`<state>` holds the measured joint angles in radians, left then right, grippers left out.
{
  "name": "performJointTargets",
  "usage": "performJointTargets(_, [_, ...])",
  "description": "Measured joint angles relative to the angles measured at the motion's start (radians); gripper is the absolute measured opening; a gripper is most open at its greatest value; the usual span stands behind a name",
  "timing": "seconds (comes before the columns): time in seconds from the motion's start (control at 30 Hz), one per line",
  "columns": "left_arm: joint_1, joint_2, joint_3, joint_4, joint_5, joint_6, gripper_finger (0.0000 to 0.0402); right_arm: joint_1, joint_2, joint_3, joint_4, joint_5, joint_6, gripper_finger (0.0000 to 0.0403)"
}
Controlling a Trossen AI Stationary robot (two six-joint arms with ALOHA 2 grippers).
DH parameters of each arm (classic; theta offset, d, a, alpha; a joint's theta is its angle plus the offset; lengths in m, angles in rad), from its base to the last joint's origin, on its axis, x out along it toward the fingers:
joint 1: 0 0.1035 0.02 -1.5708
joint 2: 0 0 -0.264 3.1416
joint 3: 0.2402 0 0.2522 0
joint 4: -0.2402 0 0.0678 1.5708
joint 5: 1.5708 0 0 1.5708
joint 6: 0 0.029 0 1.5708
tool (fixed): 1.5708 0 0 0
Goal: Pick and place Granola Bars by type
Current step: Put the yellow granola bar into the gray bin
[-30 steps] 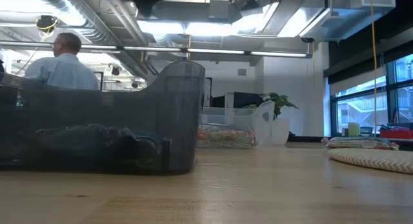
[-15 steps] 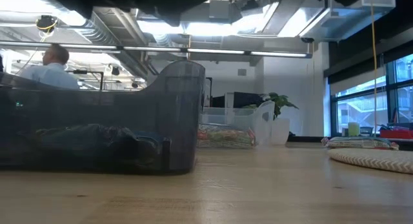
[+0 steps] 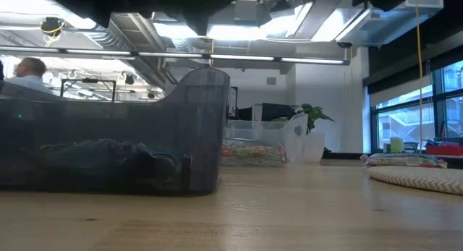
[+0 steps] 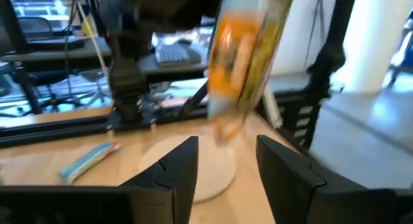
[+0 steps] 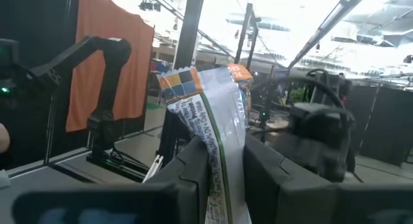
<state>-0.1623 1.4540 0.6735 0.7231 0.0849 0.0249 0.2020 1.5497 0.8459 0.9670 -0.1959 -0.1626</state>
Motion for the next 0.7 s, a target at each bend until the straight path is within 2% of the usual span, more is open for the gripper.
performJointTargets(0.13, [0.0,0.0,0.0,0.043,0.014,-0.072,0.0148,0.0,0.0,0.0,-0.016,0.0,0.0,0.0077])
performJointTargets(0.3, [0.0,0.0,0.0,0.064,0.019,-0.075,0.0148,0.0,0.0,0.0,-0.032,0.0,-0.001,0.0077])
performJointTargets(0.5, [0.0,0.0,0.0,0.101,0.131,-0.075,0.0148,0.0,0.017,0.002,-0.044,-0.001,-0.002,0.0077])
performJointTargets(0.7, [0.0,0.0,0.0,0.115,0.142,-0.075,0.0144,0.0,0.072,0.003,-0.006,0.035,-0.004,0.0077])
